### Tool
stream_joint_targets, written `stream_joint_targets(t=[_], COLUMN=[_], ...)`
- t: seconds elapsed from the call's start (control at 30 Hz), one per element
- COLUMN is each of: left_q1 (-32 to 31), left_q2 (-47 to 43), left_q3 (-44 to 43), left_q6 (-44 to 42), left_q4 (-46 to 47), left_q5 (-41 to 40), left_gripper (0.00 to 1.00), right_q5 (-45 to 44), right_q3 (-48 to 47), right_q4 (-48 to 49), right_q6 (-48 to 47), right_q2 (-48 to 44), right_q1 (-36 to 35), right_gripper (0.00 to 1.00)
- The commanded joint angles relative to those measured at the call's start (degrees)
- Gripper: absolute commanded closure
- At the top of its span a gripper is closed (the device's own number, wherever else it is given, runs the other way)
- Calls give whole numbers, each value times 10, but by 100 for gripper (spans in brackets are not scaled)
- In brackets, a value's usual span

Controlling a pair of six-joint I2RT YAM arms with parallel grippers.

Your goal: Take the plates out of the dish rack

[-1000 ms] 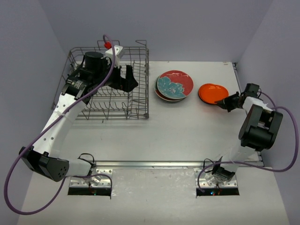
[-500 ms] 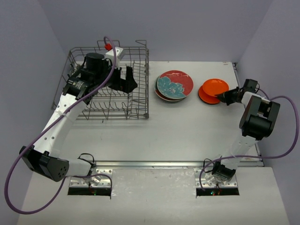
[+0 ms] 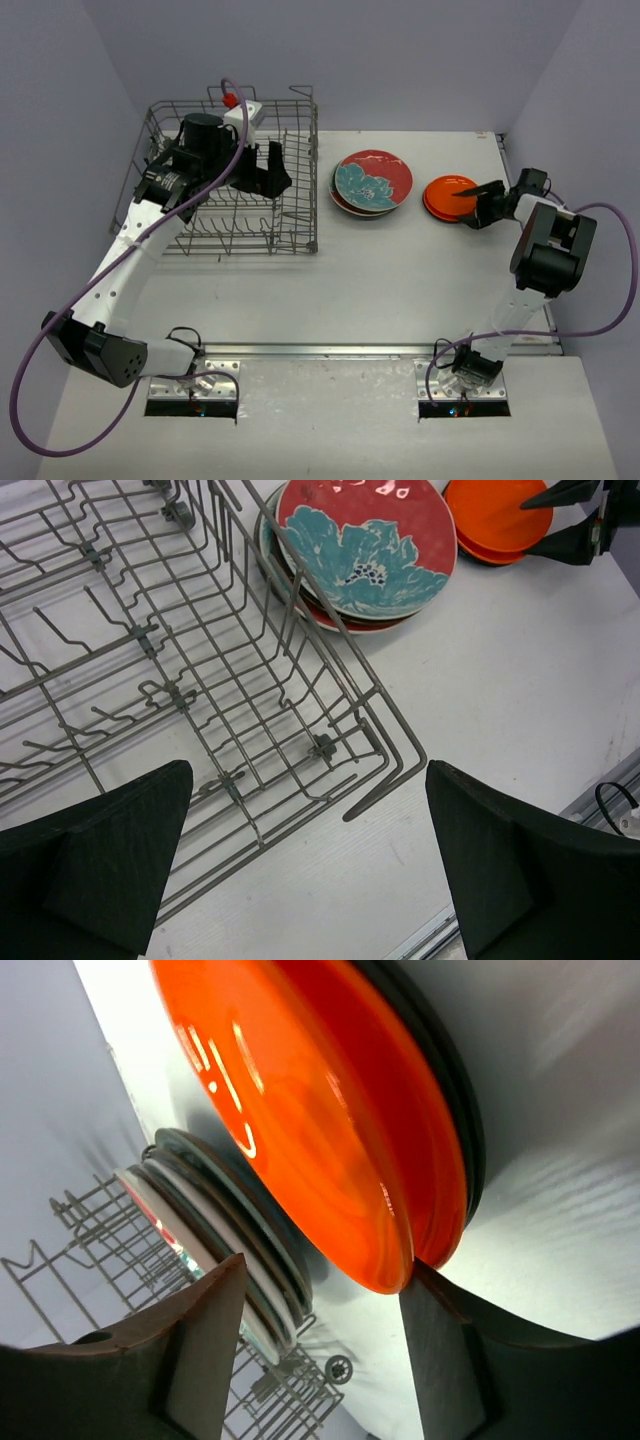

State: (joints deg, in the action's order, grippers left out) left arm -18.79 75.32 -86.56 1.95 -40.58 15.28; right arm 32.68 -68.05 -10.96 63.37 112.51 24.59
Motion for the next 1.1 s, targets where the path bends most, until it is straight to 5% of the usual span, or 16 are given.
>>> stream_joint_targets(t=[0.0,0.23,0.4,0.57,0.73,1.07], left_q1=[2,81,173,188,188,188], left_q2=[-25,-45,-77,-108,-146,-238], left_q3=[-19,7,69,123,193,261], left_q6=[-8,9,16,-2,-31,-53], left_q4=[-11,-35,-30,-9,2,27], left_q5=[-8,55,113,62,-52,-123], left_gripper=[0,0,0,0,0,0], right_q5=[49,52,29,-62,-54,-45], right_q3=[26,45,5,12,97,128], right_q4=[-16,-119,-214,-232,-211,-233], right_q6=[8,-82,-268,-474,-643,-653], right_q2=[-121,-270,-327,-431,-570,-584], right_q1=[-12,-45,-55,-73,-97,-102], right_gripper=[30,10,1,1,1,1])
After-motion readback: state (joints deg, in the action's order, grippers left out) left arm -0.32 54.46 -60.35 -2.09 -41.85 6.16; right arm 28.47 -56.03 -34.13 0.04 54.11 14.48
